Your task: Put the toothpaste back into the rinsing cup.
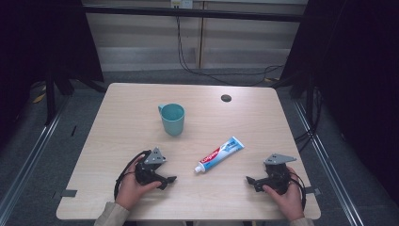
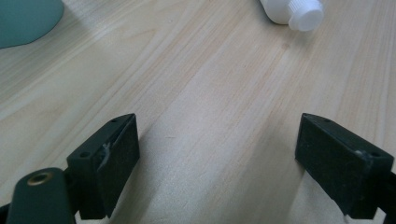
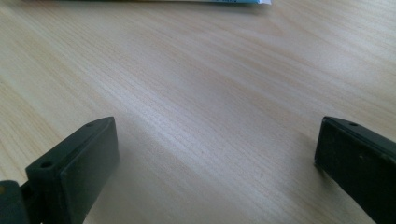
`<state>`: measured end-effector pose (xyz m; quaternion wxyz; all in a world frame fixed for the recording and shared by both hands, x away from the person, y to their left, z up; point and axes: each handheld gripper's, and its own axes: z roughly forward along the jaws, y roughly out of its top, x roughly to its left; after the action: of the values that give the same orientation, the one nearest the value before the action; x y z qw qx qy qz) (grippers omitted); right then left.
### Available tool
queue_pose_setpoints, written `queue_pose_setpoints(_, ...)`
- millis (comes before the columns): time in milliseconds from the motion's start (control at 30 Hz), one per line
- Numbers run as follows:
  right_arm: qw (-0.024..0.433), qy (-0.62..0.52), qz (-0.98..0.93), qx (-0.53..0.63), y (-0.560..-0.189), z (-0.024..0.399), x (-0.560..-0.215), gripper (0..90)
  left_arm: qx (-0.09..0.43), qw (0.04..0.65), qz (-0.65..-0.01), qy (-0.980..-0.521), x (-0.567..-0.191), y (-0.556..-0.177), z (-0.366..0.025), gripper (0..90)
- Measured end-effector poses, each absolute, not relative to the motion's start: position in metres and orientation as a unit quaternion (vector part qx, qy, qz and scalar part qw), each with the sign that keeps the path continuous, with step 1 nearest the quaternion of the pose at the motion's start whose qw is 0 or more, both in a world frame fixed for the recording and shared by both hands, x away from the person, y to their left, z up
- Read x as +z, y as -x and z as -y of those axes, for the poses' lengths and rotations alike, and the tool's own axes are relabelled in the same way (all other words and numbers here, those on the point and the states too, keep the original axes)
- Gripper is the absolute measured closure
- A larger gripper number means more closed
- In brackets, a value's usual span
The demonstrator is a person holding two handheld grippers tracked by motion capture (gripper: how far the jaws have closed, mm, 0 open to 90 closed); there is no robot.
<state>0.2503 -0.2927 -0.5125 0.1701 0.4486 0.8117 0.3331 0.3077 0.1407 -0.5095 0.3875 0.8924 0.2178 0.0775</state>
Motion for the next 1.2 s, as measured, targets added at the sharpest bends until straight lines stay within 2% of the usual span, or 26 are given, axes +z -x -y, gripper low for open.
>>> queue_pose_setpoints(267,0.17,-0.448,-0.812,0.333,-0.25,0.293,-0.512,0.0,0.075,0.386,-0.219,-0.893,-0.509,-0.308,-0.14,14.0)
queue_pose_setpoints(400,0.17,-0.449,-0.812,0.333,-0.25,0.293,-0.512,0.0,0.066,0.359,-0.223,-0.904,-0.502,-0.311,-0.136,22.6)
queue_pose_setpoints(500,0.171,-0.448,-0.812,0.333,-0.25,0.293,-0.512,0.0,0.039,0.334,-0.237,-0.911,-0.494,-0.315,-0.132,26.4)
queue_pose_setpoints(600,0.171,-0.448,-0.812,0.333,-0.25,0.293,-0.513,0.0,0.021,0.299,-0.228,-0.926,-0.488,-0.321,-0.122,25.1)
queue_pose_setpoints(1200,0.17,-0.449,-0.812,0.333,-0.25,0.293,-0.512,0.0,-0.034,0.247,-0.223,-0.942,-0.459,-0.341,-0.071,27.8)
